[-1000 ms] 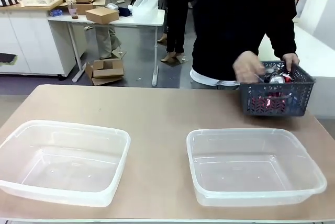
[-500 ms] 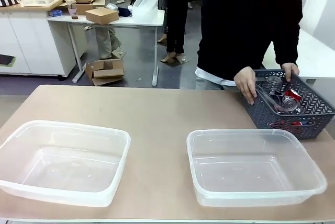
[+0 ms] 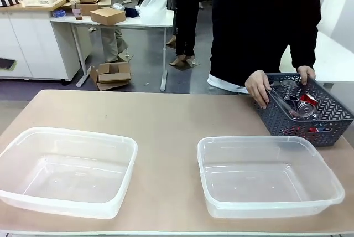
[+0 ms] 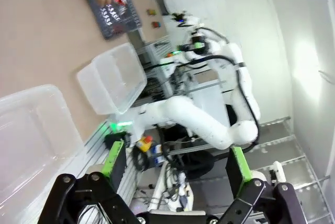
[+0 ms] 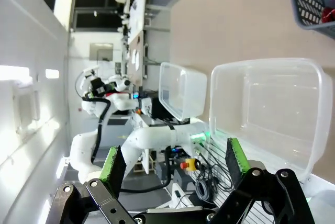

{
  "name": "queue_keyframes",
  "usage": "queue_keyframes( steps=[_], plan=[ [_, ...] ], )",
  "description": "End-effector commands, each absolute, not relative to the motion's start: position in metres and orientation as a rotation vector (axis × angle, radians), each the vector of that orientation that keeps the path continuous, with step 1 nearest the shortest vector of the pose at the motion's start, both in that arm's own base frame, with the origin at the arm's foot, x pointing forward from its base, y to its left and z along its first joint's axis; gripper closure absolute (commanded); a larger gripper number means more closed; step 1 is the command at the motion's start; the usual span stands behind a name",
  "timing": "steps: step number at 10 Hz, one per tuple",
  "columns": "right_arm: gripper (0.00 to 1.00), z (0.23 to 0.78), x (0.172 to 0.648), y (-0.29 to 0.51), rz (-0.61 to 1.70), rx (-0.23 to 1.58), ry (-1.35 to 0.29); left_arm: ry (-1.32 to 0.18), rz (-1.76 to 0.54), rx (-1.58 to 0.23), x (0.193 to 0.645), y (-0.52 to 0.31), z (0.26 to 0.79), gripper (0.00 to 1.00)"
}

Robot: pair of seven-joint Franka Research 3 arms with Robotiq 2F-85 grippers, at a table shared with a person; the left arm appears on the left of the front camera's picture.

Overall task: Sort the waste into each basket.
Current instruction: Pick up the Organizing box on the left side of the table and lift it.

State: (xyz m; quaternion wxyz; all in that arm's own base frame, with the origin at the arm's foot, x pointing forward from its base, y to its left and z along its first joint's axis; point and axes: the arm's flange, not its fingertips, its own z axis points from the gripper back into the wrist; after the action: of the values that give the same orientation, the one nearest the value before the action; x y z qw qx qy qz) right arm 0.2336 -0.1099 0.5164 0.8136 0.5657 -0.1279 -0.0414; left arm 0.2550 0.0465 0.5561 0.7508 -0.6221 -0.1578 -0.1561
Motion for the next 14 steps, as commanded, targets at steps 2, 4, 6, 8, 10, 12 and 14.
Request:
queue_keyframes(
  steps=[2, 4, 6, 8, 10, 12, 14],
  plan=[
    [0.00, 0.538, 0.258, 0.043, -0.015, 1.043, -0.264, -0.323, -0.332, -0.836, 0.241, 0.080, 0.592, 0.00],
    [0.00, 0.526, 0.234, 0.159, 0.148, 0.899, -0.187, -0.300, -0.338, -0.599, 0.226, 0.108, 0.587, 0.00],
    [0.00, 0.503, 0.190, 0.245, 0.327, 0.774, -0.138, -0.242, -0.319, -0.592, 0.230, 0.123, 0.566, 0.00],
    [0.00, 0.489, 0.175, 0.259, 0.474, 0.772, -0.102, -0.331, -0.328, -0.759, 0.247, 0.110, 0.551, 0.00],
    [0.00, 0.519, 0.185, 0.266, 0.379, 0.753, -0.106, -0.240, -0.334, -0.574, 0.230, 0.123, 0.567, 0.00],
    [0.00, 0.519, 0.185, 0.266, 0.379, 0.753, -0.106, -0.240, -0.334, -0.574, 0.230, 0.123, 0.567, 0.00],
    [0.00, 0.516, 0.195, 0.321, 0.328, 0.709, 0.025, -0.281, -0.283, -0.518, 0.244, 0.106, 0.540, 0.00]
  ],
)
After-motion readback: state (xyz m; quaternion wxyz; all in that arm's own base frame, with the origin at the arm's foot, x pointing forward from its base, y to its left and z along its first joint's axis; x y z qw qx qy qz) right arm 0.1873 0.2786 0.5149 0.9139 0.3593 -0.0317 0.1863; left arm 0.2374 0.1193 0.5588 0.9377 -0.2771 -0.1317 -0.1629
